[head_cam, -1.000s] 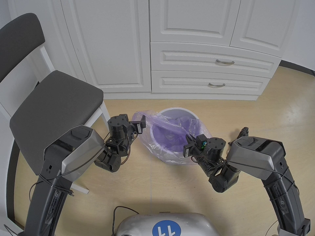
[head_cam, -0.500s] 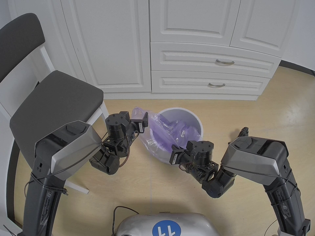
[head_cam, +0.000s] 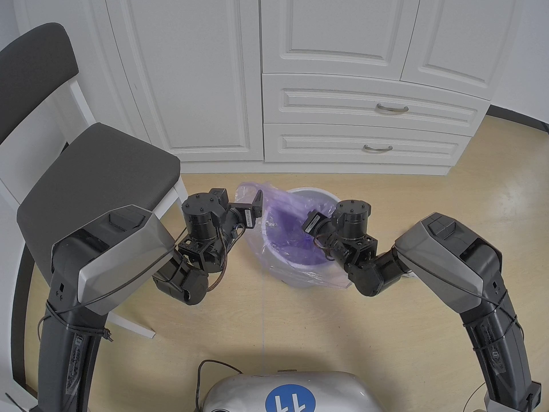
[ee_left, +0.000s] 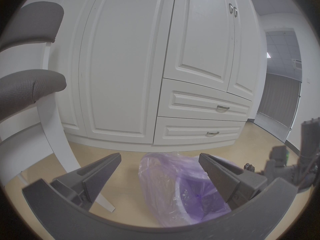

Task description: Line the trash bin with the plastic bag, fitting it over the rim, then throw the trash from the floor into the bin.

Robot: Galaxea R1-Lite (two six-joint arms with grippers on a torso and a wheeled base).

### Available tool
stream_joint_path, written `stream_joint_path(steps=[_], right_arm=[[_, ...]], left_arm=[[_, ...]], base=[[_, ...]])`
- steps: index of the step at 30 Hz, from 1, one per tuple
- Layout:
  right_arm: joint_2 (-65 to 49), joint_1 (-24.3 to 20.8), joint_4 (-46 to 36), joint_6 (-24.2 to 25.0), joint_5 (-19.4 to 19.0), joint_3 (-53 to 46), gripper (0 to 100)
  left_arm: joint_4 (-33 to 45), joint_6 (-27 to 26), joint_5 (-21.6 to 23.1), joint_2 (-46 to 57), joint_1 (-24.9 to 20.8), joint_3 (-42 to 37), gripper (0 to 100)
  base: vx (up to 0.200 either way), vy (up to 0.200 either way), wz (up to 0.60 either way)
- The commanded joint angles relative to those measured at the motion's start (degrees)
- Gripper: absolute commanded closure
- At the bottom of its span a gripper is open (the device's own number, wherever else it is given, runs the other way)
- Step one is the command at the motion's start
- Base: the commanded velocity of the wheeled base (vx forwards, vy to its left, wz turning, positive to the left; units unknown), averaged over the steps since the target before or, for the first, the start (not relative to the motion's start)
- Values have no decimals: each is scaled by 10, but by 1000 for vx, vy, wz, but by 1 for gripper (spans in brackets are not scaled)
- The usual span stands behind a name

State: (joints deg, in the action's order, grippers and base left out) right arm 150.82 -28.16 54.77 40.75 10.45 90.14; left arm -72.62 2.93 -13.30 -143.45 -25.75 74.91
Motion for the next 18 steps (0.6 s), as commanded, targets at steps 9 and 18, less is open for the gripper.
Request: stream_joint_path(steps=[9, 18], right_arm=[[109, 65, -100, 37, 39, 200, 100], [89, 53, -99, 37, 61, 196, 100]], left_arm=[[-2, -1, 0, -1, -2, 3, 0], [-1, -1, 0, -3, -2, 5, 0]], base=[[0, 0, 0], [0, 0, 0]])
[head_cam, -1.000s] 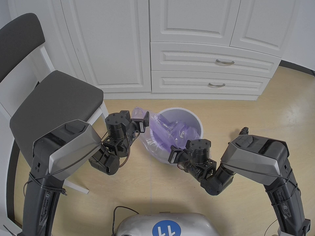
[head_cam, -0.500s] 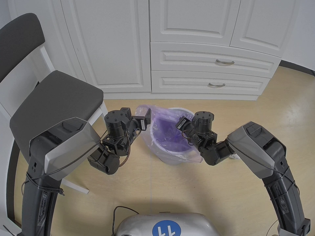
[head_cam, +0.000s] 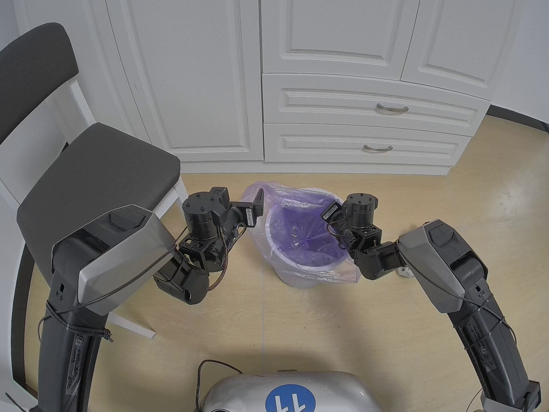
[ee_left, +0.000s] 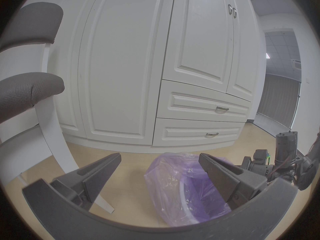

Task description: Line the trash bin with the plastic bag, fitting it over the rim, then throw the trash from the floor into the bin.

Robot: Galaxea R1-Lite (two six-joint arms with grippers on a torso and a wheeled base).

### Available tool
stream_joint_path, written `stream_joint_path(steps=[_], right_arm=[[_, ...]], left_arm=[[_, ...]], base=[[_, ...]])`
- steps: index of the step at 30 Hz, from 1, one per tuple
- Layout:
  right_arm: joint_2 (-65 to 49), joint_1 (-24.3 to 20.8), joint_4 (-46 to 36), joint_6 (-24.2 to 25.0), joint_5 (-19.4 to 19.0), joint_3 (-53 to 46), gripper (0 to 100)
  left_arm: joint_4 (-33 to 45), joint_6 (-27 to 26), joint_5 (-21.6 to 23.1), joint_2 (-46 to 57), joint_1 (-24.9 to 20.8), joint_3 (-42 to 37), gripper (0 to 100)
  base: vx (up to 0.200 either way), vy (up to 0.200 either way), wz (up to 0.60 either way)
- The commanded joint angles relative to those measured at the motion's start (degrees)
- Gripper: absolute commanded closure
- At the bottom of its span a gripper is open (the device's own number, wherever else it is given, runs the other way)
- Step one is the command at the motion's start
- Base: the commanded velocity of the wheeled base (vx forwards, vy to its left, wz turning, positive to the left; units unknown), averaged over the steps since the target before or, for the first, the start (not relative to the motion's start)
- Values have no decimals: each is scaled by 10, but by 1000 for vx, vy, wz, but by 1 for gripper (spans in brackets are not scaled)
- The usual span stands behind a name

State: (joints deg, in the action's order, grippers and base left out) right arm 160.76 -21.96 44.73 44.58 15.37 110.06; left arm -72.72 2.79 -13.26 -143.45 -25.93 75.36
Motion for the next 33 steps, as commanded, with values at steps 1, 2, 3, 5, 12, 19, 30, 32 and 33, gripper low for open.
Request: stream_joint_path(steps=[1, 2, 3, 5, 12, 19, 30, 32, 33], right_arm=[[-21, -12, 0, 0, 16, -6, 100], [-28, -12, 1, 0, 16, -12, 100], [-40, -13, 4, 0, 16, -27, 100], [-59, -15, 6, 1, 15, -49, 100], [-103, -10, 4, -1, 9, -81, 100], [-82, 6, 4, -2, 5, -49, 100], [-59, 31, 1, -5, 11, 5, 100], [-56, 37, -2, -6, 11, 13, 100], [-55, 38, -2, -6, 10, 16, 100]], left_arm=[[0, 0, 0, -3, 0, 0, 0], [0, 0, 0, -3, 0, 0, 0], [0, 0, 0, -3, 0, 0, 0], [0, 0, 0, -3, 0, 0, 0], [0, 0, 0, -3, 0, 0, 0], [0, 0, 1, -3, 0, 1, 0], [-1, 0, 0, -6, 0, 6, 0], [-1, 0, 0, -6, 0, 6, 0], [-1, 0, 0, -6, 0, 6, 0]], base=[[0, 0, 0], [0, 0, 0], [0, 0, 0], [0, 0, 0], [0, 0, 0], [0, 0, 0], [0, 0, 0], [0, 0, 0], [0, 0, 0]])
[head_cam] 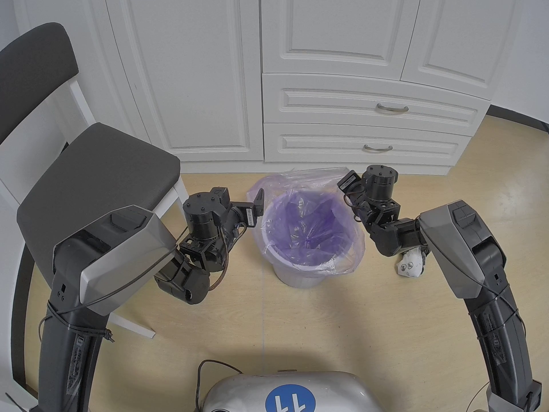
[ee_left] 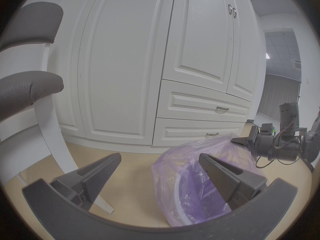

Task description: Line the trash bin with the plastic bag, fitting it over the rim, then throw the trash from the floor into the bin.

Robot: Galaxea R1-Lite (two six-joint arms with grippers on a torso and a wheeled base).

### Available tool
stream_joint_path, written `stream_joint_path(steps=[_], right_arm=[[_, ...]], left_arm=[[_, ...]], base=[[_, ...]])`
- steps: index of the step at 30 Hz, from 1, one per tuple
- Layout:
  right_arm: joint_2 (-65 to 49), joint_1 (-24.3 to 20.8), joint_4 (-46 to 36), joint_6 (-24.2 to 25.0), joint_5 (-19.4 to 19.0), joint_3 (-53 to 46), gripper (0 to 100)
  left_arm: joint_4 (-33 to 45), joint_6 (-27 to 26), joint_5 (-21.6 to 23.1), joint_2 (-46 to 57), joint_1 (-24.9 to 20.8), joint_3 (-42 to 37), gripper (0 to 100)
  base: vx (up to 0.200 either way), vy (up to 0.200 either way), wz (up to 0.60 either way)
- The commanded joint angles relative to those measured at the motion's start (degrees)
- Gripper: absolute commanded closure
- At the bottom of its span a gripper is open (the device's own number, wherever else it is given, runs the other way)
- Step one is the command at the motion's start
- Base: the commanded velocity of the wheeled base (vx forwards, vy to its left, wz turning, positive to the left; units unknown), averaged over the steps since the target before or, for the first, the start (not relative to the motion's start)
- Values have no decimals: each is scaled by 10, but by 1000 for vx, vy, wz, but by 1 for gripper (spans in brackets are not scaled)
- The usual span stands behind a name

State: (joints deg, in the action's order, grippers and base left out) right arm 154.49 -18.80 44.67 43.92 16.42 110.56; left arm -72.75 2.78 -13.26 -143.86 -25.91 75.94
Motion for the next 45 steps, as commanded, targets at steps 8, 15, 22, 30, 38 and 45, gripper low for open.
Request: stream_joint_path(steps=[8, 15, 22, 30, 38, 45], right_arm=[[27, 22, -3, -17, -5, 25, 100], [27, 28, -1, -23, -6, 25, 100], [22, 37, 0, -32, -6, 26, 100], [21, 33, -1, -35, -6, 21, 100], [-51, 17, 31, -26, -6, -59, 0], [-123, 4, 26, -37, -50, -170, 0]], left_arm=[[0, 0, 0, -4, 0, 2, 0], [0, 0, 0, -7, -1, 4, 0], [0, 0, 0, -9, -4, 4, 0], [0, 0, 0, -9, -5, 4, 0], [-5, 1, 0, -10, -8, 4, 0], [-5, 0, 0, -10, -8, 3, 0]], base=[[0, 0, 0], [0, 0, 0], [0, 0, 0], [0, 0, 0], [0, 0, 0], [0, 0, 0]])
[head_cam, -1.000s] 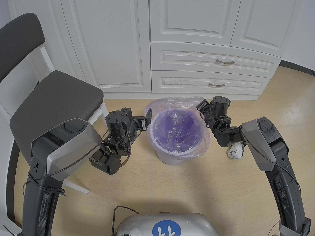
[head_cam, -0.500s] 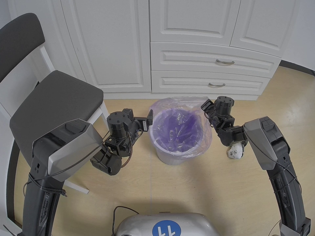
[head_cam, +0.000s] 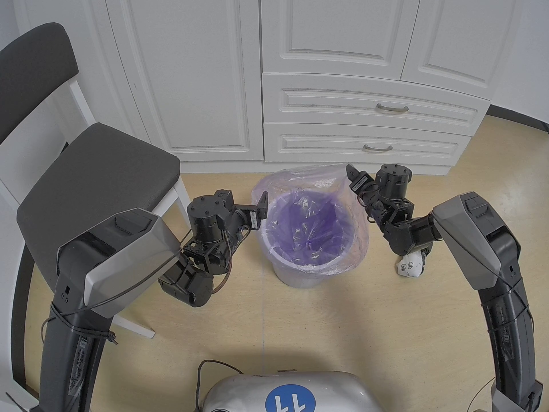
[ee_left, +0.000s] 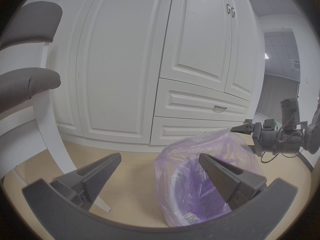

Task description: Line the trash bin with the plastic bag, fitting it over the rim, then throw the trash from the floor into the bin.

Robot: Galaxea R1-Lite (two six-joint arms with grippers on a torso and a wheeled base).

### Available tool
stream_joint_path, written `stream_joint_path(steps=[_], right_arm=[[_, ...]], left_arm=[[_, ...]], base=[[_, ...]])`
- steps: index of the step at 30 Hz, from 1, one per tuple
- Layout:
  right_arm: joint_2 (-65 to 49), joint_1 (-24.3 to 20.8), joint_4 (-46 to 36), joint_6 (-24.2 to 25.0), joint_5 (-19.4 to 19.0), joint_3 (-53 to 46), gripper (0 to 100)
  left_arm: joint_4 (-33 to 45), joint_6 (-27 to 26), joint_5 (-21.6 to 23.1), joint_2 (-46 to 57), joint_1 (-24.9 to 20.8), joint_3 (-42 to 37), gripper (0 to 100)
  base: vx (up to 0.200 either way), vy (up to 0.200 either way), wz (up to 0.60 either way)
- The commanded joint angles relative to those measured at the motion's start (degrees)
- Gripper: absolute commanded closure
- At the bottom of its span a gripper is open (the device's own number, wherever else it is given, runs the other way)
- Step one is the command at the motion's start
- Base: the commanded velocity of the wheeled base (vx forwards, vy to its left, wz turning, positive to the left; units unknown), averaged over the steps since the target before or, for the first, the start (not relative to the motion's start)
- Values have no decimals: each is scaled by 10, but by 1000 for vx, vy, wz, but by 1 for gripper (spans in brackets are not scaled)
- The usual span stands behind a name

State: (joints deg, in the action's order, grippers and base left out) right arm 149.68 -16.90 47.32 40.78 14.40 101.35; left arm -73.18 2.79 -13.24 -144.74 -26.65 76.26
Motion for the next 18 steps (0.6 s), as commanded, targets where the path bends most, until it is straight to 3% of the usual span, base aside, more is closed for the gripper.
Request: stream_joint_path(steps=[1, 5, 18], right_arm=[[-98, -18, 0, -9, -57, -121, 0], [-120, -21, -7, -32, -88, -170, 0], [-98, 4, -176, -76, -87, -116, 0]], left_arm=[[0, 1, 0, -1, -1, -1, 0], [0, 0, 0, -1, -2, -1, 0], [1, 0, 0, -12, -2, 5, 0]], base=[[0, 0, 0], [0, 0, 0], [0, 0, 0]])
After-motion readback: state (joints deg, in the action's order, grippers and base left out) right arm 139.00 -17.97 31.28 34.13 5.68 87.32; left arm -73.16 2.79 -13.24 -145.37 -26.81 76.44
